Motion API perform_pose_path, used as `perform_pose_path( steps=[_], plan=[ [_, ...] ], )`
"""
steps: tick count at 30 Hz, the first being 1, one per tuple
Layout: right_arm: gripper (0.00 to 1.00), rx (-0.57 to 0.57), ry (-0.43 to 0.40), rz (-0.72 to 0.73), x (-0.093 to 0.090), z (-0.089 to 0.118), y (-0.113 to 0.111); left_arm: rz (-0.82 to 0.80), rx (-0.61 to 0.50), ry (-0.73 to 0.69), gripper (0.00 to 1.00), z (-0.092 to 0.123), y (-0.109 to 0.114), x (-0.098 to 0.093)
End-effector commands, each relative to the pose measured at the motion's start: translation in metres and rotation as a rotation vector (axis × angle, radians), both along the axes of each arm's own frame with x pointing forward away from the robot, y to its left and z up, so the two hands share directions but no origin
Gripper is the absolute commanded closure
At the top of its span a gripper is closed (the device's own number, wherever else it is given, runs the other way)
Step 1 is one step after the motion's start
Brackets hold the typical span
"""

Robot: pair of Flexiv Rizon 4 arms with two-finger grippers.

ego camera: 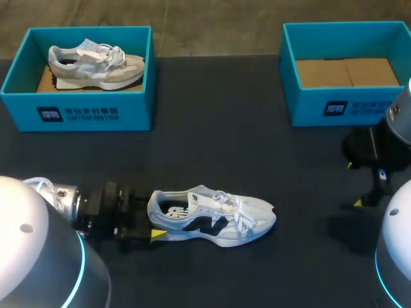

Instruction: Take the shoe out of the shoebox, open the shoe tongue, remove and reinsert the insole, then place the shoe into the shoebox

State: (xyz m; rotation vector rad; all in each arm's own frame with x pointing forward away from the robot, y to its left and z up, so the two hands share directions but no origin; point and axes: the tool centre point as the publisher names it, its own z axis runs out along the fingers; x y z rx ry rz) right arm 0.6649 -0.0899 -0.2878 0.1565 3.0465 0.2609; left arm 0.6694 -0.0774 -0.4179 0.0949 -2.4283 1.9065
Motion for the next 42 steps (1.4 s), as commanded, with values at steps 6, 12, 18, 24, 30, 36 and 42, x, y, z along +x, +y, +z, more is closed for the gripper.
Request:
perform_pose_path(
  steps=[6, 12, 18, 24, 30, 36, 42],
  plan=[
    [0.00, 0.000, -0.003, 0.001, -0.002, 0.000, -0.001, 0.010, -0.004, -0.001, 0.00, -0.004, -0.007, 0.002],
    [0.00, 0.000, -0.003, 0.001, -0.002, 0.000, -0.001, -0.003, -0.007, 0.004, 0.00, -0.003, -0.013, -0.001],
    [0.00, 0.000, -0.003, 0.001, -0.002, 0.000, -0.001, -0.002, -0.006, 0.006, 0.00, -0.004, -0.020, -0.001],
    [0.00, 0.000, -0.003, 0.001, -0.002, 0.000, -0.001, -0.002, -0.005, 0.009, 0.00, -0.006, -0.024, 0.001],
    [0.00, 0.000, -0.003, 0.001, -0.002, 0.000, -0.001, -0.003, -0.015, 0.016, 0.00, -0.006, -0.026, 0.002],
    [0.00, 0.000, -0.003, 0.001, -0.002, 0.000, -0.001, -0.008, -0.019, 0.016, 0.00, -0.005, -0.028, 0.001],
    [0.00, 0.000, -0.003, 0.001, -0.002, 0.000, -0.001, -0.011, -0.014, 0.016, 0.85, -0.007, -0.031, 0.002]
  ],
)
